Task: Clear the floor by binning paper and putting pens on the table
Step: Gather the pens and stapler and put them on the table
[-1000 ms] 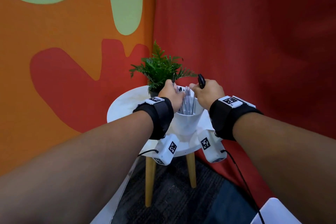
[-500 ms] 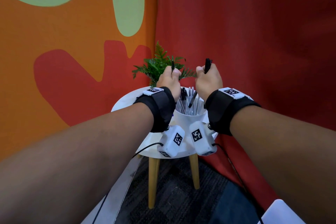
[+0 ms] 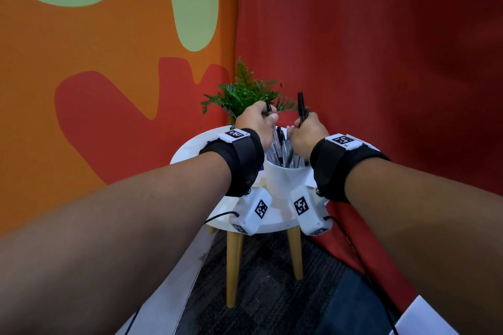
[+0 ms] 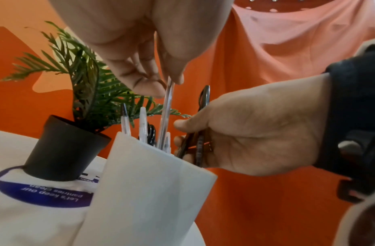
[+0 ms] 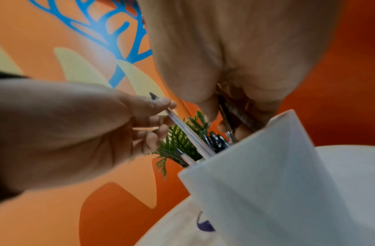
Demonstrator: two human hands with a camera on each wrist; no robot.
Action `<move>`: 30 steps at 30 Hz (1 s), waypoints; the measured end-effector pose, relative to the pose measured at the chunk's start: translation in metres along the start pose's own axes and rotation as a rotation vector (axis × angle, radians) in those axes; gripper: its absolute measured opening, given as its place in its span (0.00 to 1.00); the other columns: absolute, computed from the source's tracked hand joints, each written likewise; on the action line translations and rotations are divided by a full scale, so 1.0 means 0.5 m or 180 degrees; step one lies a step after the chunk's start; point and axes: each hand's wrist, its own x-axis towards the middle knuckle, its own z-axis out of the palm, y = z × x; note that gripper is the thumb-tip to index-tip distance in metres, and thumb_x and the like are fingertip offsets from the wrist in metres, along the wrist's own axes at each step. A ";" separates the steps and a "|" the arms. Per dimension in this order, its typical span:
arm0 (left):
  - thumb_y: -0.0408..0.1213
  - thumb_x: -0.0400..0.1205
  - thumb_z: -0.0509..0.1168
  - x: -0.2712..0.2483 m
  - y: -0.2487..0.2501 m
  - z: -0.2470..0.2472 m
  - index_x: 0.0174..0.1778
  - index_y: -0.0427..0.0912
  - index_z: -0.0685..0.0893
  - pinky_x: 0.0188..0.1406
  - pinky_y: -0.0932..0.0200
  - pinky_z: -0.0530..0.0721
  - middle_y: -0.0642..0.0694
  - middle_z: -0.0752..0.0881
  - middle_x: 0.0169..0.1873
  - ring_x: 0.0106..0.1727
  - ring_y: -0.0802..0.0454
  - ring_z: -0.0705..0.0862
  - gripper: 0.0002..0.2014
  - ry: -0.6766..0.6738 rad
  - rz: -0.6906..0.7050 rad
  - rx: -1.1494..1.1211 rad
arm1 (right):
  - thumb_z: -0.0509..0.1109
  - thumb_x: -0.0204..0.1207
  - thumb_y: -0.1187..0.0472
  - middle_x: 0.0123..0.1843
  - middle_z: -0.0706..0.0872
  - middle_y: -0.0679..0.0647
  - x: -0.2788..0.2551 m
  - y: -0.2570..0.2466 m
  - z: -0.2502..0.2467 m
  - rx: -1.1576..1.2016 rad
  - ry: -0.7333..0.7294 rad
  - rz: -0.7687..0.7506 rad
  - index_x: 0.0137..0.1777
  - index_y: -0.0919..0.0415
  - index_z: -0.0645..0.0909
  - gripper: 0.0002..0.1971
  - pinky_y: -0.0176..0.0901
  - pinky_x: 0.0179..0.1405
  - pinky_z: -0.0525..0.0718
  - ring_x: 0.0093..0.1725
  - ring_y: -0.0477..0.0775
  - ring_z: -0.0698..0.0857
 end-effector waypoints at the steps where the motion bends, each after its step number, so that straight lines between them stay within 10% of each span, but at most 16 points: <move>1: 0.39 0.84 0.63 -0.001 -0.002 0.000 0.50 0.48 0.82 0.43 0.47 0.87 0.47 0.82 0.33 0.35 0.43 0.82 0.03 -0.0008 -0.0009 0.0052 | 0.64 0.83 0.60 0.52 0.82 0.58 -0.002 0.003 0.000 -0.0206 -0.0092 0.0074 0.65 0.64 0.70 0.14 0.45 0.45 0.74 0.47 0.60 0.80; 17: 0.38 0.75 0.75 -0.008 0.009 0.004 0.58 0.49 0.81 0.44 0.50 0.87 0.43 0.87 0.43 0.42 0.43 0.87 0.17 -0.0231 -0.0117 0.0515 | 0.76 0.75 0.61 0.65 0.86 0.58 -0.009 0.032 -0.040 -0.0530 -0.0253 -0.0059 0.78 0.59 0.71 0.32 0.50 0.67 0.80 0.65 0.60 0.83; 30: 0.27 0.76 0.66 -0.002 0.008 -0.031 0.57 0.48 0.76 0.38 0.53 0.80 0.44 0.78 0.50 0.42 0.43 0.81 0.17 -0.0075 0.0211 0.1402 | 0.68 0.78 0.64 0.57 0.89 0.56 -0.035 0.059 -0.056 -0.0243 -0.0226 -0.0326 0.66 0.50 0.82 0.17 0.39 0.46 0.80 0.52 0.56 0.88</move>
